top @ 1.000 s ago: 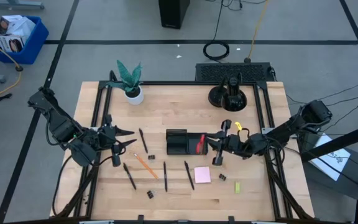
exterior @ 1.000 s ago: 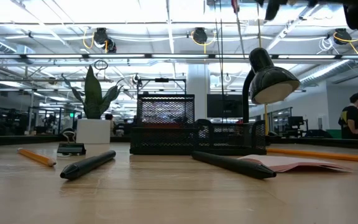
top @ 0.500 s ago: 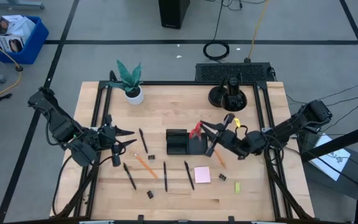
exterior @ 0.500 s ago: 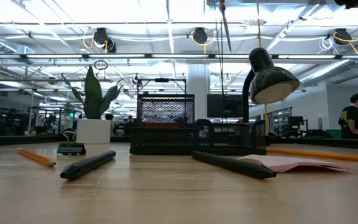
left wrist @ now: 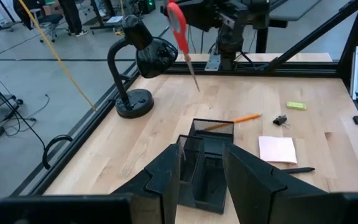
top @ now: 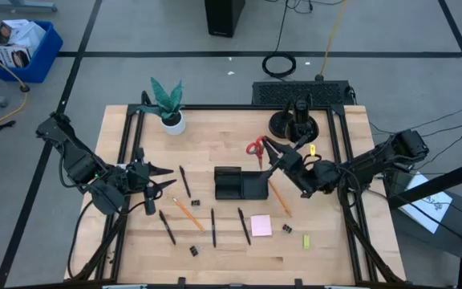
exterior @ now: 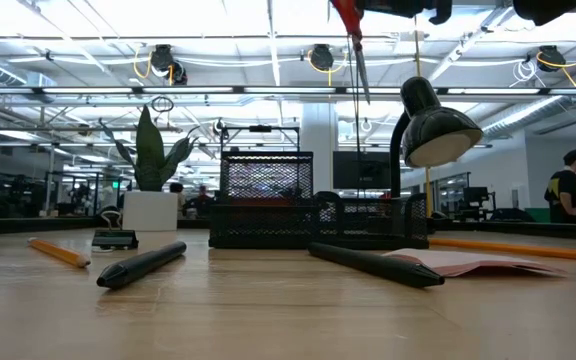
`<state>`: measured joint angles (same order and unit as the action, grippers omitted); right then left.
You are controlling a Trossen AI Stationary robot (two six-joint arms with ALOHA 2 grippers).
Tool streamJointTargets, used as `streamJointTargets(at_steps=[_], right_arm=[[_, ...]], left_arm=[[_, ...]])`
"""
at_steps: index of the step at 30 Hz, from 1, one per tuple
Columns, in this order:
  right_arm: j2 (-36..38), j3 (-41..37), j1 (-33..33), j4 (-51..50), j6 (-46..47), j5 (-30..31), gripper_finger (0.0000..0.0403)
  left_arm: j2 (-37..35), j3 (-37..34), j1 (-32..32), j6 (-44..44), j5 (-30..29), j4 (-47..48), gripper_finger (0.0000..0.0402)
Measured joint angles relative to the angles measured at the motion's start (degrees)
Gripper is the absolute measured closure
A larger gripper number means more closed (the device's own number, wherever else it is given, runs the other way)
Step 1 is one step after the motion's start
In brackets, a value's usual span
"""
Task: Pick and place office supplies into organizer
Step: Put the scissor into the desk organizer
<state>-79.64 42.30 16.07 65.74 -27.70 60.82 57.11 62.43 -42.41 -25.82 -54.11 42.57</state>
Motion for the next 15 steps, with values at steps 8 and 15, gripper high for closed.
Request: streamJointTargets(at_steps=[8, 15], right_arm=[[0.00, 0.00, -1.10, -0.04, 0.00, 3.69, 0.0388], [0.00, 0.00, -1.11, -0.05, 0.02, 3.56, 0.0388]], left_arm=[[-0.01, 0.00, 0.00, 0.00, -0.02, 0.00, 0.0275], [0.01, 0.00, 0.00, 0.00, -0.02, 0.02, 0.0275]])
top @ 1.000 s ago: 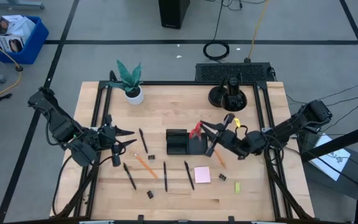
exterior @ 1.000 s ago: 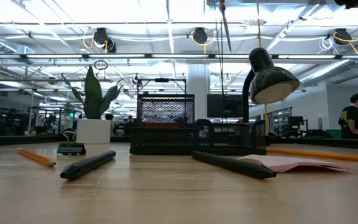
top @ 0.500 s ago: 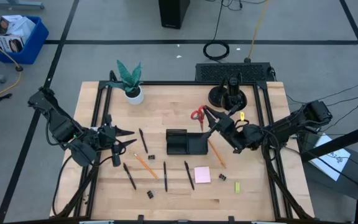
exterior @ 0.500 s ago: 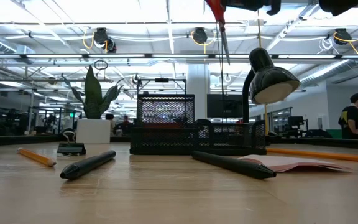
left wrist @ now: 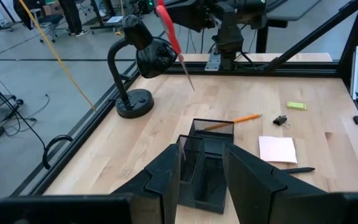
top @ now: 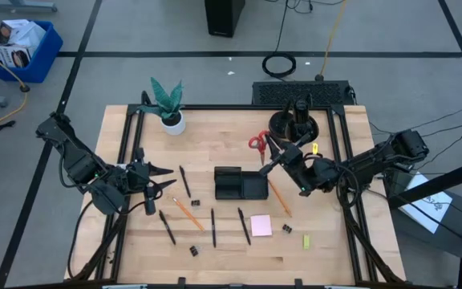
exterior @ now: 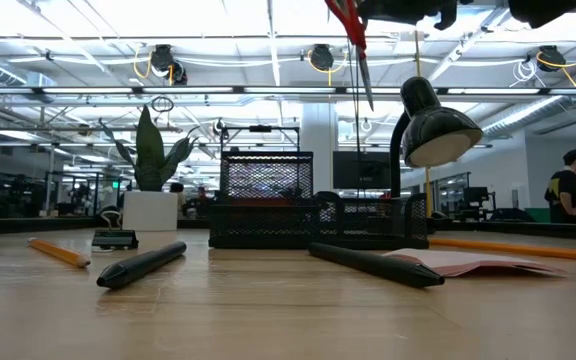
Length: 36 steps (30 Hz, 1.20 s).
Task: Pick and place office supplies into organizer
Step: Put the scissor into the desk organizer
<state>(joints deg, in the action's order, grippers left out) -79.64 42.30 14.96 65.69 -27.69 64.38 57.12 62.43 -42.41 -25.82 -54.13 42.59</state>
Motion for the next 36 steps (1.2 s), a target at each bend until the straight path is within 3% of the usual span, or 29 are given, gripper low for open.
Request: streamJointTargets(at_steps=[13, 21, 27, 36], right_arm=[[0.00, 0.00, 0.00, -2.24, 3.38, -0.11, 0.0388], [0.00, -0.01, -0.01, -3.82, 12.64, -0.24, 0.0388], [0.00, -0.02, -0.02, -3.24, 17.74, -6.12, 0.0388], [0.00, -0.02, -2.58, -2.78, 25.28, -9.22, 0.0388]], left_arm=[[0.00, 0.00, 0.00, 0.00, 0.00, 0.00, 0.0275], [0.00, 0.00, 0.00, -0.20, 0.00, 0.00, 0.0275], [-0.02, 0.00, 0.00, -0.20, 0.00, 0.01, 0.0275], [-0.01, 0.00, 0.00, -0.20, 0.00, 0.02, 0.0275]])
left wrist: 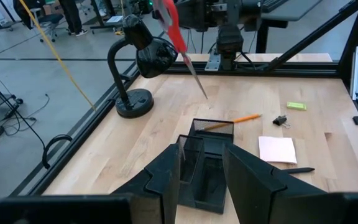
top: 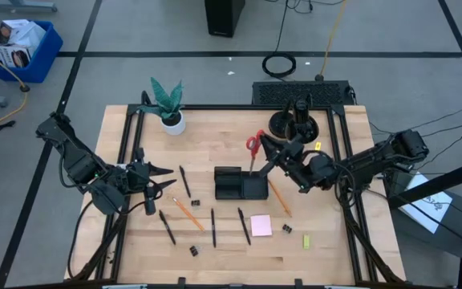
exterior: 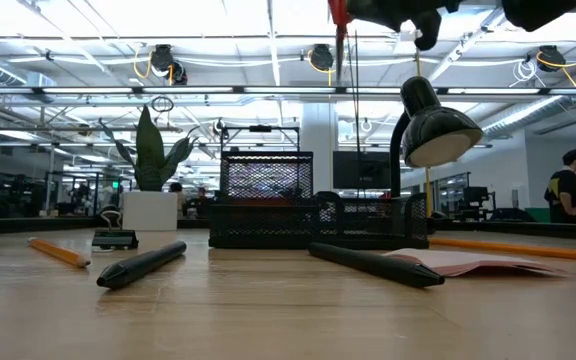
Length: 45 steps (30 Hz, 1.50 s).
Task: Pick and place office supplies into organizer
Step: Put the scissor into the desk organizer
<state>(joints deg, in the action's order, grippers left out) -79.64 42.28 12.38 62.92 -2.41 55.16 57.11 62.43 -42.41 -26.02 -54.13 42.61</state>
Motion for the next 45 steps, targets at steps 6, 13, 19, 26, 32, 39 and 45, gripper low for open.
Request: streamJointTargets(at_steps=[6, 13, 19, 26, 32, 39, 45], right_arm=[[0.00, -0.02, -2.01, -0.20, 7.32, -0.20, 0.0388], [0.00, -0.02, -3.39, -0.68, 12.80, -4.38, 0.0388], [0.00, -0.02, -3.76, -1.09, 14.29, -4.38, 0.0388], [0.00, -0.02, -3.74, -1.11, 14.38, -4.38, 0.0388], [0.00, -0.02, -3.74, -1.09, 14.40, -4.38, 0.0388], [0.00, -0.02, -3.78, -0.99, 14.81, -4.40, 0.0388], [0.00, -0.02, -3.78, 0.09, 14.81, -4.46, 0.0388]], left_arm=[[-0.01, 0.00, 0.00, 0.00, 0.00, 0.00, 0.0275], [0.02, 0.00, 0.00, 0.00, 0.00, 0.00, 0.0275], [0.02, 0.00, 0.01, 0.00, 0.00, 0.00, 0.0275], [0.00, 0.00, 0.00, 0.00, 0.02, 0.00, 0.0275], [-0.01, 0.00, 0.01, 0.00, 0.02, 0.00, 0.0275], [0.00, 0.00, 0.02, 0.00, 0.02, 0.00, 0.0275], [0.01, 0.00, 0.02, 0.02, 0.02, 0.00, 0.0275]])
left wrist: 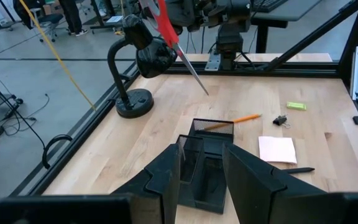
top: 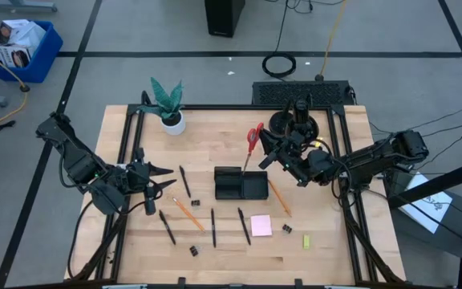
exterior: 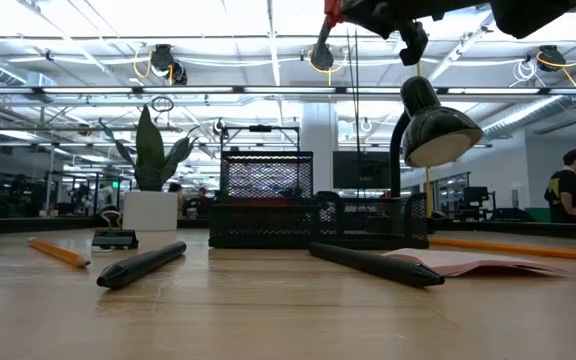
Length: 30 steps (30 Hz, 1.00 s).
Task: Pick and place office supplies into organizer
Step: Put the scissor into the desk organizer
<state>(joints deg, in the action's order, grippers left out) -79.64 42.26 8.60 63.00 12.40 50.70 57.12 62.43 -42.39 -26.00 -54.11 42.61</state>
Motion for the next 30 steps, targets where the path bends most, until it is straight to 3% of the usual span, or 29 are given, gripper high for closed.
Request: streamJointTargets(at_steps=[10, 30], right_arm=[[-7.01, 2.00, -0.66, 7.44, -1.14, -4.32, 0.0388], [-17.38, 19.57, -0.76, -4.42, -8.65, -4.55, 0.0388]], left_arm=[[0.01, 0.00, -0.02, 0.07, 0.02, -0.02, 0.0275], [0.01, 0.00, -0.02, -0.04, 0.11, 0.04, 0.0275]])
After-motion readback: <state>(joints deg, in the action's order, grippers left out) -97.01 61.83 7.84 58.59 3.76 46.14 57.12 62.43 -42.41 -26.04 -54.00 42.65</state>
